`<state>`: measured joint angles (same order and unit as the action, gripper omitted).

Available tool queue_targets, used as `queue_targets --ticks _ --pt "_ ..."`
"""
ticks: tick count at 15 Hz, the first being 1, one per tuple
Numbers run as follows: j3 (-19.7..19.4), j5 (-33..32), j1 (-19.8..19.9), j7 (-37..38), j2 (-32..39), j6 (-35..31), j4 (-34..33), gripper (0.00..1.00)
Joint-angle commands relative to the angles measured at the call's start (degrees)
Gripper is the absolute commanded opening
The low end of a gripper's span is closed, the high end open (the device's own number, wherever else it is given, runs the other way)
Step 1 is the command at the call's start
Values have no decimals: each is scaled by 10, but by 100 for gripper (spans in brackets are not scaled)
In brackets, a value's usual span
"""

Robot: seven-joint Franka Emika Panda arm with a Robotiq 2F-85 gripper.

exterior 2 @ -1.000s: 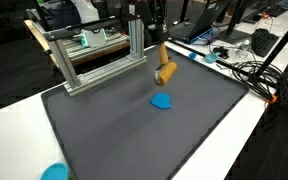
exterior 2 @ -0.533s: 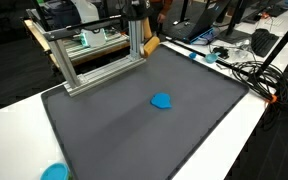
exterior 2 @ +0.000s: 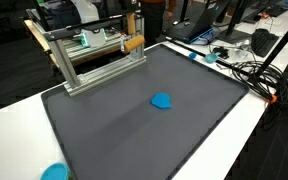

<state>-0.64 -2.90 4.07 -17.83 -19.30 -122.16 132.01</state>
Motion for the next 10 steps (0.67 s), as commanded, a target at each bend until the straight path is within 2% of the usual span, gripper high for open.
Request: queue_targets --ticks 1,4,6,7,9,10 --pt "10 -53 -5 83 -3 73 -16 22" --pt "0 -24 -22 77 -14 133 -14 22" --pt "-11 14 -34 55 -16 146 -9 22" --pt "-4 -18 -27 72 -3 123 -7 47" --pt "-6 -3 -32 69 -4 132 -7 47" --pt "0 -11 -29 95 -2 137 -6 22"
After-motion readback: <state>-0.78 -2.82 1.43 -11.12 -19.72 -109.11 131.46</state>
